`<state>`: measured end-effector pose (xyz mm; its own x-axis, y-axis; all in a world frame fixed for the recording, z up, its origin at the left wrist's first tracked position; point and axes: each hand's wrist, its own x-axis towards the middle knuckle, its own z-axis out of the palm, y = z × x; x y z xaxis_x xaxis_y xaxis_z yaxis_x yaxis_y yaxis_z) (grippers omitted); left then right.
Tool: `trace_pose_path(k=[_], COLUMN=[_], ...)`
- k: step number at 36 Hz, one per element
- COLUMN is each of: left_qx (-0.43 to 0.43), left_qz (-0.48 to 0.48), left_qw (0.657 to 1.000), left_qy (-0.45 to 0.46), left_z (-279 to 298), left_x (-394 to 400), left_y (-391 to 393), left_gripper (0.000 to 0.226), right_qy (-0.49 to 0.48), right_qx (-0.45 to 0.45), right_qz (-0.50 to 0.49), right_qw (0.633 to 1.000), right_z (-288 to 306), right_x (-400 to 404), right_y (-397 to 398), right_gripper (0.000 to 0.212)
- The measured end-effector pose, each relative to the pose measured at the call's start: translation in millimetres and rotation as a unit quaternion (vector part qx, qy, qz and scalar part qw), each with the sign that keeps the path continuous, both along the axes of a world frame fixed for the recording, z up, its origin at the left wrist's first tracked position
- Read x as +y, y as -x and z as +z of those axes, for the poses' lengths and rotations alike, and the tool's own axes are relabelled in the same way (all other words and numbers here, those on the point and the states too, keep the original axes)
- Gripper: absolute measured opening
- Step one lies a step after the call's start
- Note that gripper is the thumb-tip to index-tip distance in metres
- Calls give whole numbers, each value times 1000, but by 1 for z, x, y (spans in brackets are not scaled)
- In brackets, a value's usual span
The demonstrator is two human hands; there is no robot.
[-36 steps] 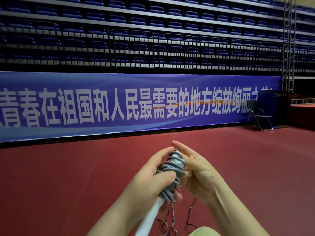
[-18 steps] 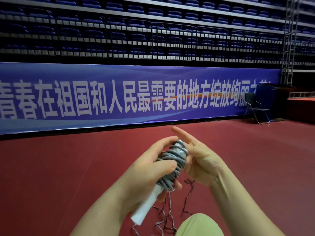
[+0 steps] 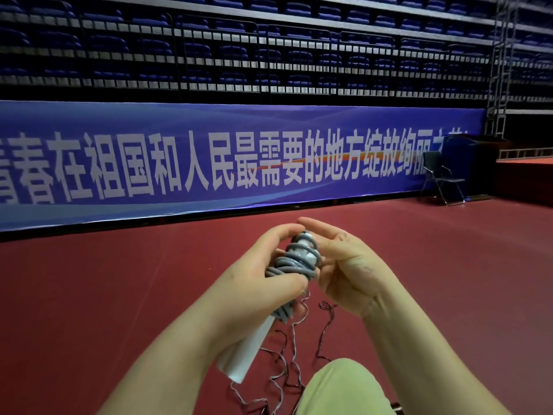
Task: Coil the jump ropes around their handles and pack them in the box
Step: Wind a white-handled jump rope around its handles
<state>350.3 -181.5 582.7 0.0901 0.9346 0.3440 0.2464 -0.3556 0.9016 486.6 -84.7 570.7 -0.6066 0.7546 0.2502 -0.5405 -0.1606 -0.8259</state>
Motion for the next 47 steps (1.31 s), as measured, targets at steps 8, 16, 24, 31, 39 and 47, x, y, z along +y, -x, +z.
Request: trace_pose_path(k=[8, 16, 24, 31, 39, 47], left_qx=[-112, -103, -110, -102, -123, -136], left_qz=[-50, -37, -47, -29, -47, -66], left_qw=[992, 994, 993, 994, 991, 988], left_qy=[14, 21, 12, 13, 3, -24], left_z=[-9, -22, -22, -22, -29, -36], left_x=[3, 4, 4, 1, -4, -5], left_y=[-13, -13, -17, -14, -12, -17], left_gripper=[52, 53, 55, 50, 56, 56], right_qy=[29, 2, 18, 39, 20, -34], right_qx=[39, -35, -44, 55, -1, -71], right_qz=[-12, 9, 12, 41, 31, -34], right_qw=[999, 999, 999, 997, 999, 996], right_z=[-15, -17, -26, -27, -20, -32], right_x=[-6, -11, -10, -11, -22, -23], right_y=[-1, -4, -6, -12, -10, -17], right_gripper=[49, 19, 36, 43, 36, 27])
